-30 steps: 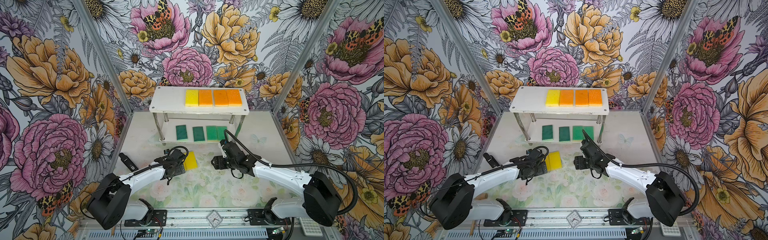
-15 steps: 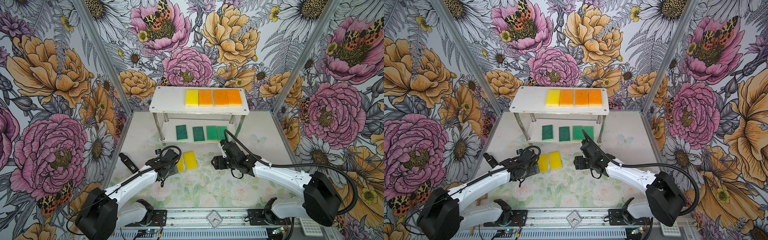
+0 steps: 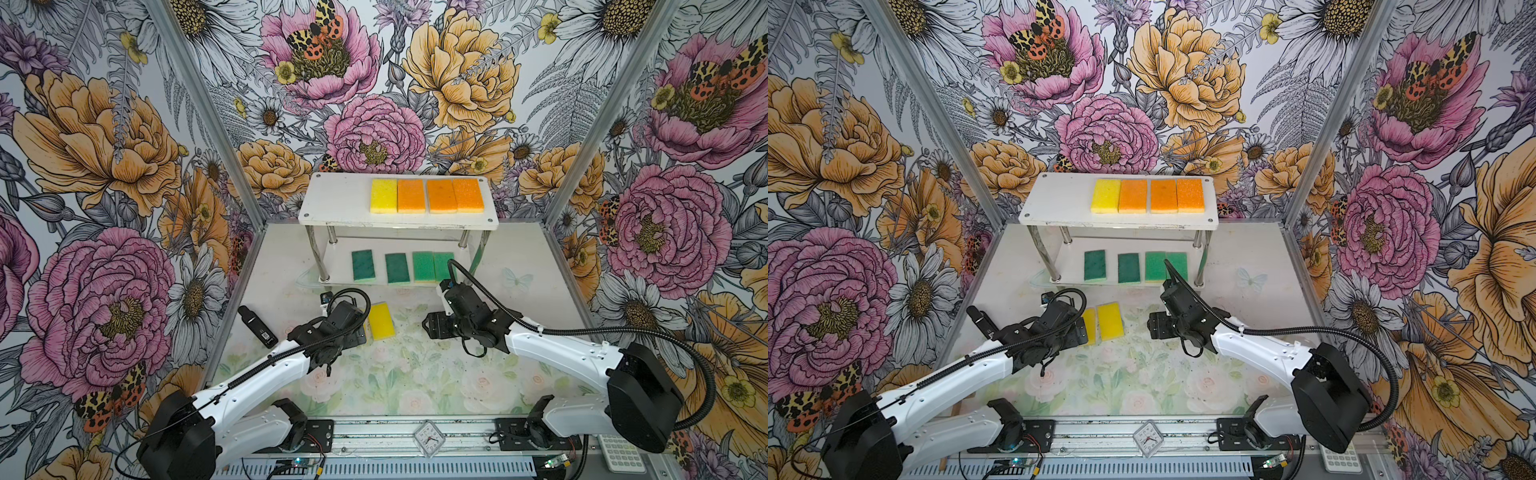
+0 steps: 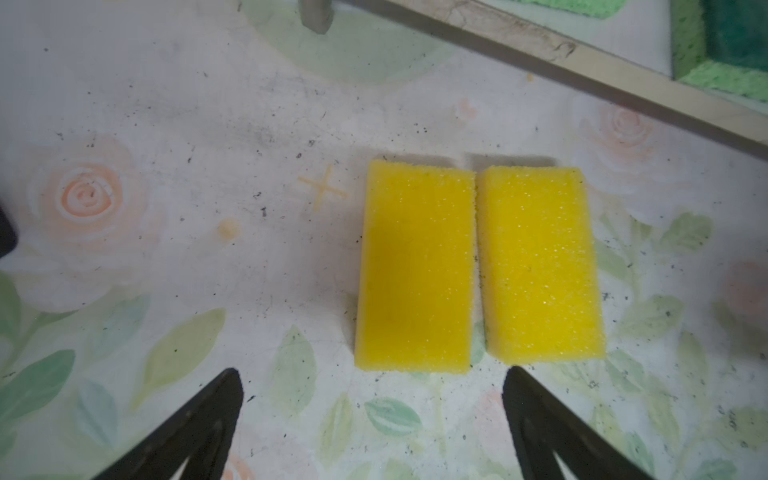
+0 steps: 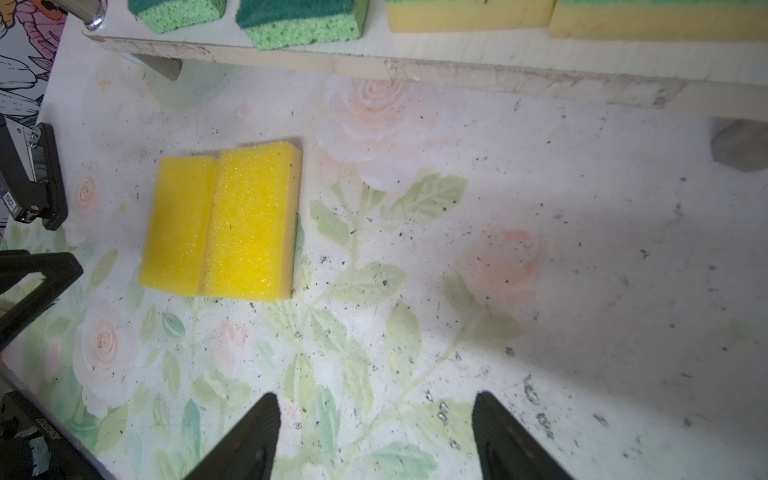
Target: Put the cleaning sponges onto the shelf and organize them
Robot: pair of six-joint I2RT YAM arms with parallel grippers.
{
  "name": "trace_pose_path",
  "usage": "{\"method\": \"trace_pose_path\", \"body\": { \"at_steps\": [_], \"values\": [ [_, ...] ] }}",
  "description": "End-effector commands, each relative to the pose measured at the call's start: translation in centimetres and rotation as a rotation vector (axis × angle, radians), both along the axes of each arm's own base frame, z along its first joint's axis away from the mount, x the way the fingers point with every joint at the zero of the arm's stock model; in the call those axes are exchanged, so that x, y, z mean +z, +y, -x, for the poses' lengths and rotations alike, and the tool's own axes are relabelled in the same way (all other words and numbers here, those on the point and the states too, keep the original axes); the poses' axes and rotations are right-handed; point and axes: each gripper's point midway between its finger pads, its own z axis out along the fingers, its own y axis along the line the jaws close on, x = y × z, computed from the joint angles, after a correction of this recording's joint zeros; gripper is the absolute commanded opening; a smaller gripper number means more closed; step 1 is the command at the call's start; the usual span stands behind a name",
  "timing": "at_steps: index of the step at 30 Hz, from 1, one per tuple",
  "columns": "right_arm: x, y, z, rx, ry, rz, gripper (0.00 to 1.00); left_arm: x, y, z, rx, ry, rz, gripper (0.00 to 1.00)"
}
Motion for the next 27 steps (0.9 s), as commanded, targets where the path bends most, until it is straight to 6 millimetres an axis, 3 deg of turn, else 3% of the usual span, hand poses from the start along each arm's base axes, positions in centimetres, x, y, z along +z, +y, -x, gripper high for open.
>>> {"method": "trace_pose_path", "body": {
  "at_steps": [1,27],
  "values": [
    [0.7,0.6,-0.3,-0.002,-0.018,-0.024,0.75,0.7,-1.4,-1.1,-0.027,-0.079,0.038,0.99],
    [0.3,0.3,-0.3,-0.008,-0.017,-0.01,0.75,-4.1,-2.3,-0.6,-0.028,-0.023,-0.008,0.99]
  ]
}}
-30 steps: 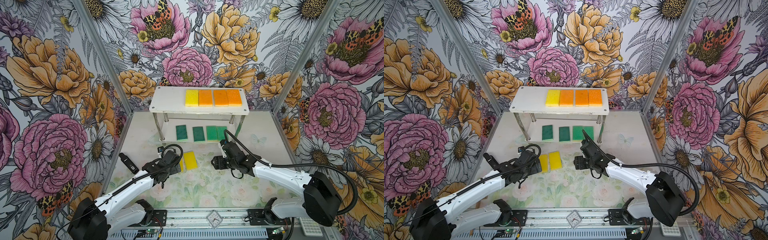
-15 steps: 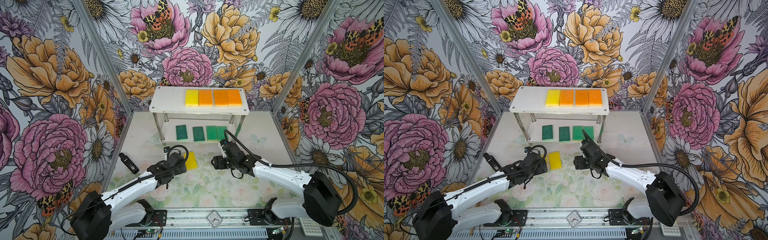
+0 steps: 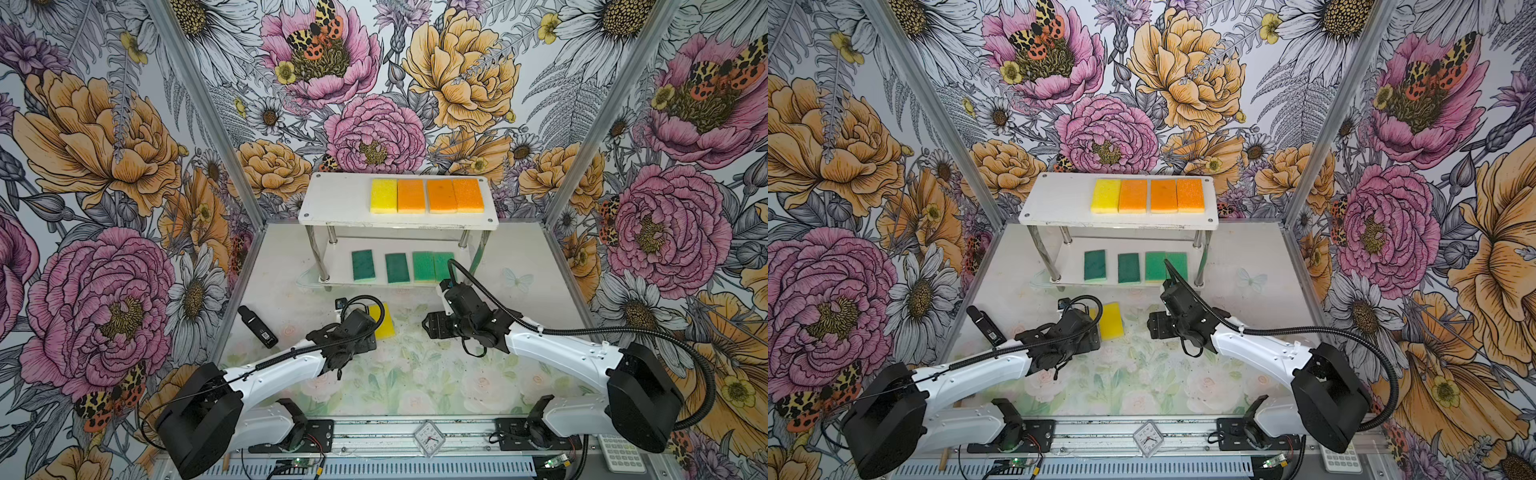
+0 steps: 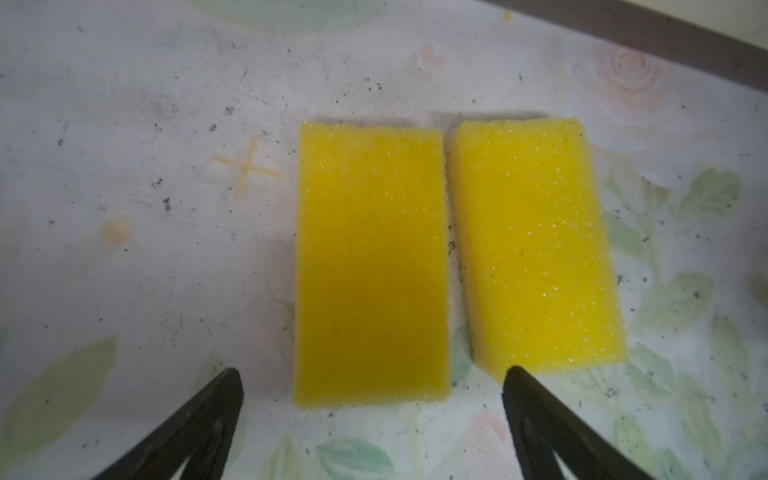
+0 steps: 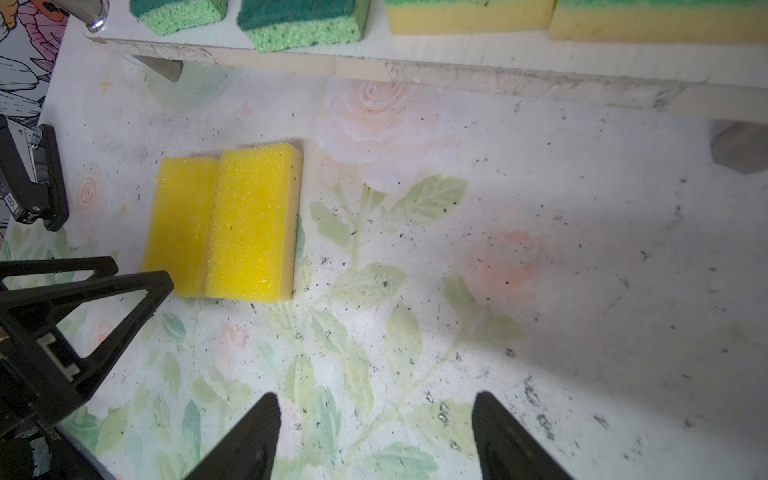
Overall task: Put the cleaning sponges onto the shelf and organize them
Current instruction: 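Lower the left gripper and close it on the yellow sponge nearer it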
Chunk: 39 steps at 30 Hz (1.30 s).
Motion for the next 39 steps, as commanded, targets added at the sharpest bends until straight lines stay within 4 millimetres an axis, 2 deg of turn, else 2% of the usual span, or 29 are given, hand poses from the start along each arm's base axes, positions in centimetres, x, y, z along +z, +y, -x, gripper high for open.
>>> {"method": "trace_pose_path", "body": {
  "at_steps": [1,20,39],
  "values": [
    [0.2,0.3,-0.3,-0.009,-0.014,-0.009,0.75,-0.2,0.1,-0.4,0.024,-0.03,-0.001,0.99],
    [0.2,0.5,-0.3,-0.002,-0.009,-0.01,0.75,-2.5,-0.4,-0.7,0.029,0.016,-0.04,0.98],
    [-0.2,0.5,-0.3,-0.002,-0.003,-0.001,0.75,-3.5,-0.6,-0.7,0.019,0.043,-0.066,0.75]
  ]
}}
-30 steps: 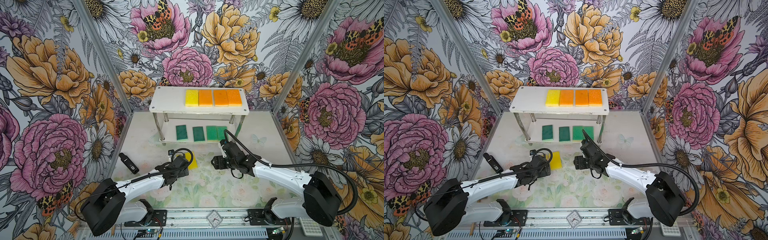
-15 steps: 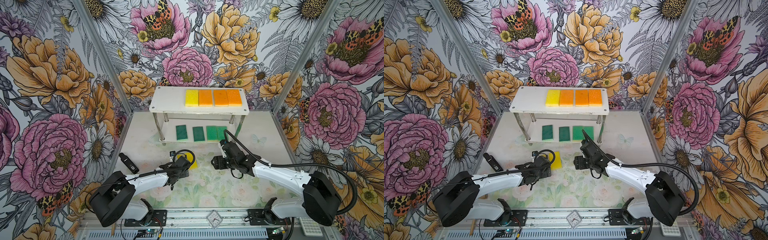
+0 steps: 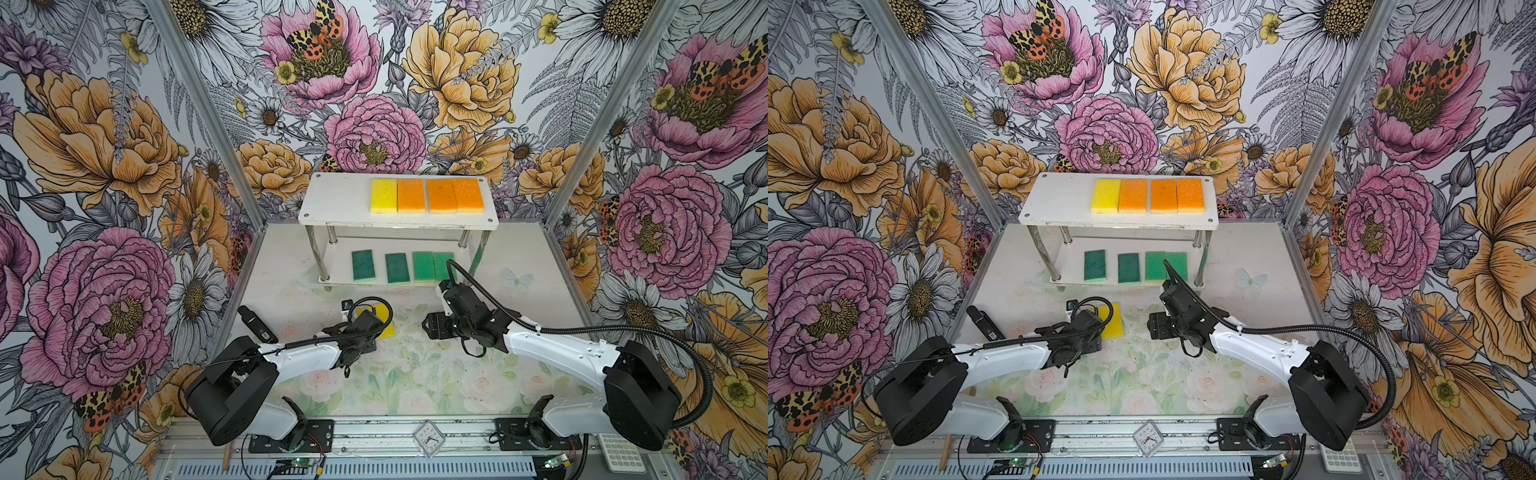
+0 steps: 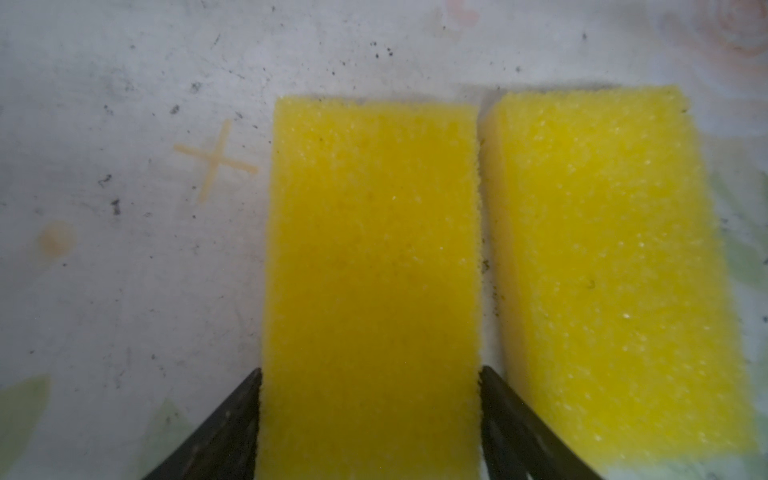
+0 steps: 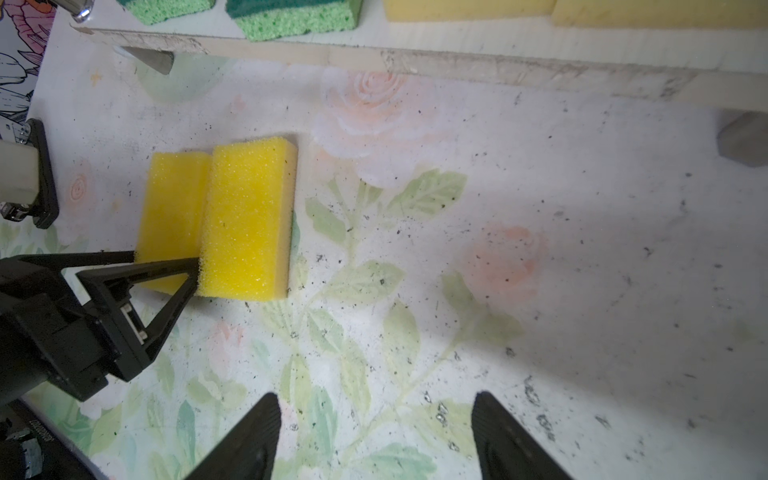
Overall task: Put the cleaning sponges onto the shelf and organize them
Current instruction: 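Lower the left gripper and close it on the yellow sponge nearer it, then lift the yellow sponge with the left gripper up to the top shelf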
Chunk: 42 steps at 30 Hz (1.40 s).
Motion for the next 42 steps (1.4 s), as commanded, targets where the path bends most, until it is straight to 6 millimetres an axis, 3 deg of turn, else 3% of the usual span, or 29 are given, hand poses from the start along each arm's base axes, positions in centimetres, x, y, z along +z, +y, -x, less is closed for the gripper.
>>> {"method": "trace_pose_path", "body": {
  "at_steps": [1,10,18,34,42],
  "values": [
    [0.2,0.5,-0.3,-0.001,-0.011,-0.009,0.75,-0.3,-0.3,0.2,-0.002,0.007,0.007,0.74],
    [0.1,0.5,-0.4,-0.005,-0.007,-0.007,0.75,0.9,-0.6,0.6,-0.008,-0.01,0.033,0.66],
    [0.1,0.5,-0.4,-0.006,-0.005,-0.009,0.75,4.9,-0.2,0.7,-0.029,-0.075,0.061,0.63],
    [0.0,0.5,-0.3,-0.003,-0.003,-0.007,0.75,19.1,0.2,0.4,-0.158,-0.265,0.074,0.58],
    [-0.3,0.5,-0.2,-0.003,0.003,-0.005,0.75,25.2,-0.4,-0.1,-0.207,-0.329,0.079,0.59]
  ]
}}
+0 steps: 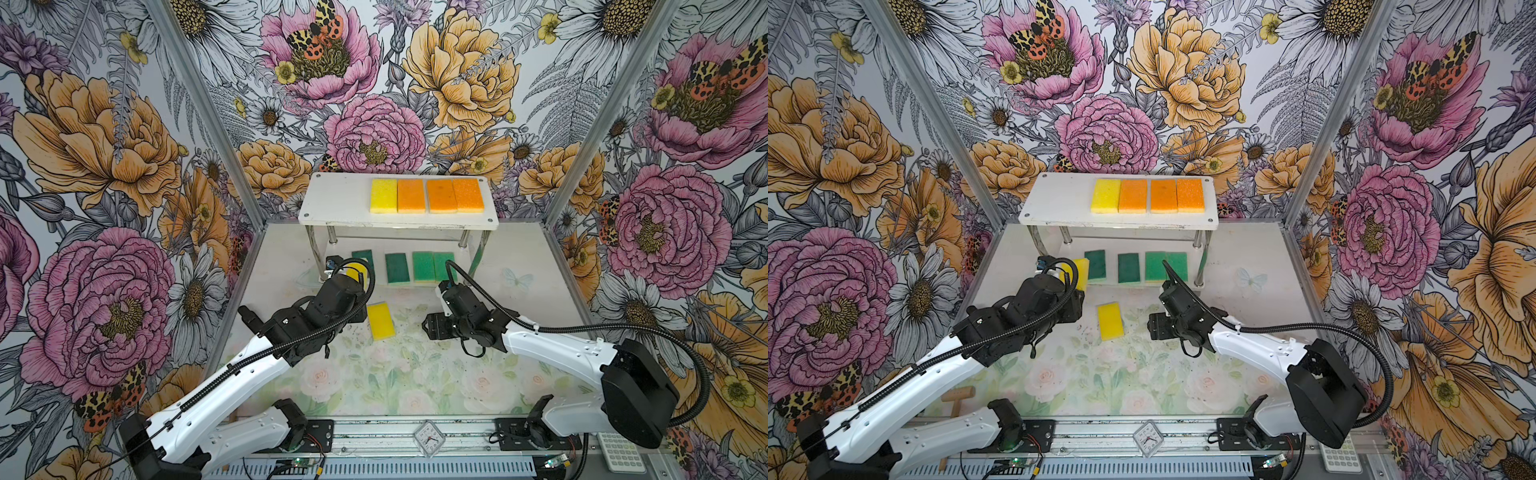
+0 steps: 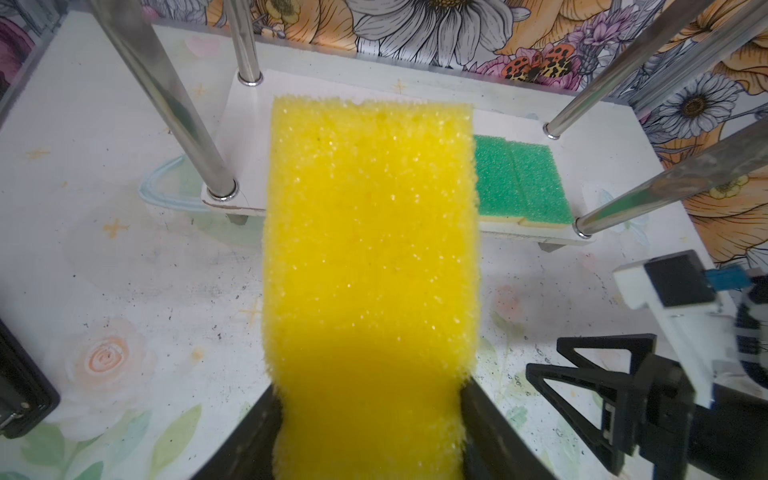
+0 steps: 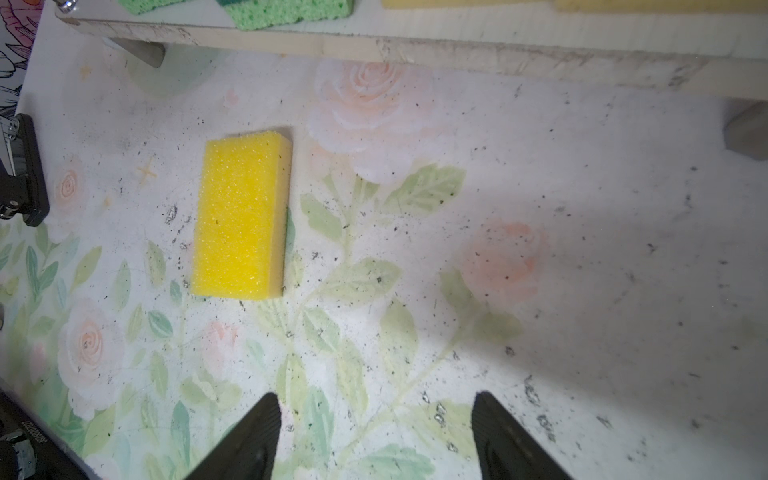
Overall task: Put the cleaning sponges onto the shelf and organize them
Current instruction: 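Lift the yellow sponge with the left gripper up to the top shelf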
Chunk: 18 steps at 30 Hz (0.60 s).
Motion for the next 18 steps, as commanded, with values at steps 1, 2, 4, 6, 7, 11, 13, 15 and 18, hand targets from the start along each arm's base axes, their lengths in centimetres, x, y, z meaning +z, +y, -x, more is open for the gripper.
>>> {"method": "trace_pose_path", "body": {
  "at_steps": [1,2,4,6,7,11,13,15,18],
  "values": [
    [0.1,0.5,-0.3,-0.003,-0.006,-0.011,0.75,1.8,0.5,0.1,-0.023,-0.024,-0.055,0.59],
    [0.1,0.5,-0.3,-0.001,-0.006,-0.011,0.75,2.4,0.4,0.0,-0.026,-0.034,-0.05,0.59],
    [0.0,0.5,-0.2,0.0,-0.005,-0.01,0.75,4.2,0.3,-0.1,-0.037,-0.063,-0.035,0.59],
    [0.0,0.5,-0.3,0.0,-0.005,-0.008,0.75,5.9,0.4,-0.3,-0.038,-0.089,-0.028,0.59],
    [0.0,0.5,-0.3,0.0,-0.004,-0.008,0.75,6.6,0.4,-0.4,-0.04,-0.098,-0.026,0.58],
    [-0.1,0.5,-0.2,-0.002,-0.002,-0.006,0.75,9.5,0.4,-1.0,-0.044,-0.138,-0.014,0.58],
    [-0.3,0.5,-0.2,-0.003,0.004,-0.005,0.75,10.7,0.3,-1.4,-0.047,-0.152,-0.018,0.58],
    [-0.4,0.5,-0.1,-0.003,0.008,-0.003,0.75,12.0,0.1,-1.9,-0.054,-0.168,-0.033,0.58],
    [-0.5,0.5,-0.1,-0.001,0.011,-0.002,0.75,13.7,-0.2,-2.7,-0.061,-0.194,-0.049,0.58]
  ]
}}
